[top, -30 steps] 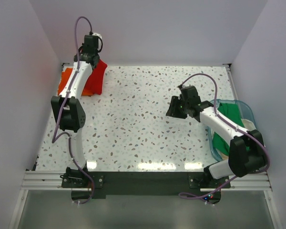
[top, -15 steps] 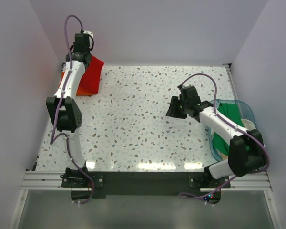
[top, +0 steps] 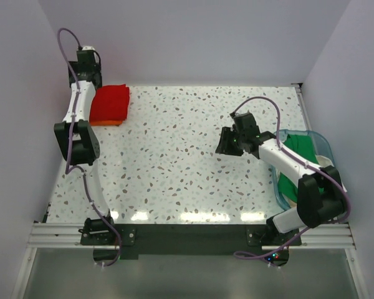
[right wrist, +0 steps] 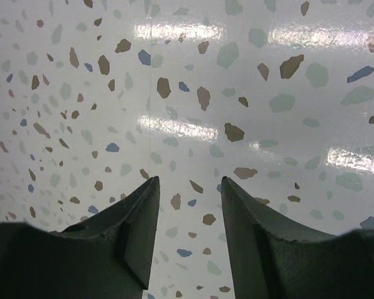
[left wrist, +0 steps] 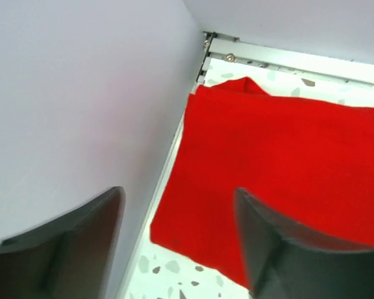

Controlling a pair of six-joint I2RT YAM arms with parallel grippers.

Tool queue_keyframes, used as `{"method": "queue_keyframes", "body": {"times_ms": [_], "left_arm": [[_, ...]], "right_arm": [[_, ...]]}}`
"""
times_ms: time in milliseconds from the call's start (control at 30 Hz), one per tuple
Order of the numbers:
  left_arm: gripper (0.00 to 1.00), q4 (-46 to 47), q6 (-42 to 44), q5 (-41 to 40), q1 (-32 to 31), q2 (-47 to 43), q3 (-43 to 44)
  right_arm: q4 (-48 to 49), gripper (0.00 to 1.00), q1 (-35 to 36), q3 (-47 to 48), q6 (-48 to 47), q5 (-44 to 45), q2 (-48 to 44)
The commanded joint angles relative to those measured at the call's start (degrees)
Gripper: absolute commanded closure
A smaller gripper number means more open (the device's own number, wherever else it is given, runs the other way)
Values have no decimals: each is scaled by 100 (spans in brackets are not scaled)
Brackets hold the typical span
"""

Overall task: Fold and stack the t-shirts
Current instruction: Neatly place the folded tshirt to the corner, then reset both grippers

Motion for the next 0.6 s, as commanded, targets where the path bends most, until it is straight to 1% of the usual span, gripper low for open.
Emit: {"method": "queue_keyframes", "body": {"times_ms": [0,33,67,133,200,267,300,400,433,500,533,567], "left_arm": [[0,1158,-542,156,-120,-858,-556],[0,1334,-629,217,-138,-1207,-967],[0,1536,-630,331,-173,-1350,-1119],[0,1643,-989,341,-225,-1736,-1496],[0,1758,-1139,472,-357,-1983,-1796],[0,1915,-1385,682,-497,-2370,-2296],[0,1986,-1586,727,-542,-2623,-2681],[0,2179,-1956,982,-674,-2985,-3246],[0,2180,-2175,1000,-874,-3239,-3587],[0,2232,-2265,913,-1366,-3530,-3984],[0,2250,-2361,764,-1568,-3836,-4377],[0,2224,-2405,693,-1997,-3987,-4573]], "right_arm": [[97,52,33,79,-114,-65,-200],[114,52,24,79,-114,-56,-218],[123,52,33,88,-114,-47,-235],[141,52,42,97,-105,-47,-262],[141,52,33,105,-79,-47,-297],[167,52,33,106,-70,-47,-332],[150,52,33,114,-61,-47,-376],[132,52,33,132,-43,-21,-490],[123,52,33,132,-43,-3,-577],[97,52,33,141,-26,41,-675],[80,52,33,141,-17,50,-762],[27,52,33,141,-17,67,-824]]}}
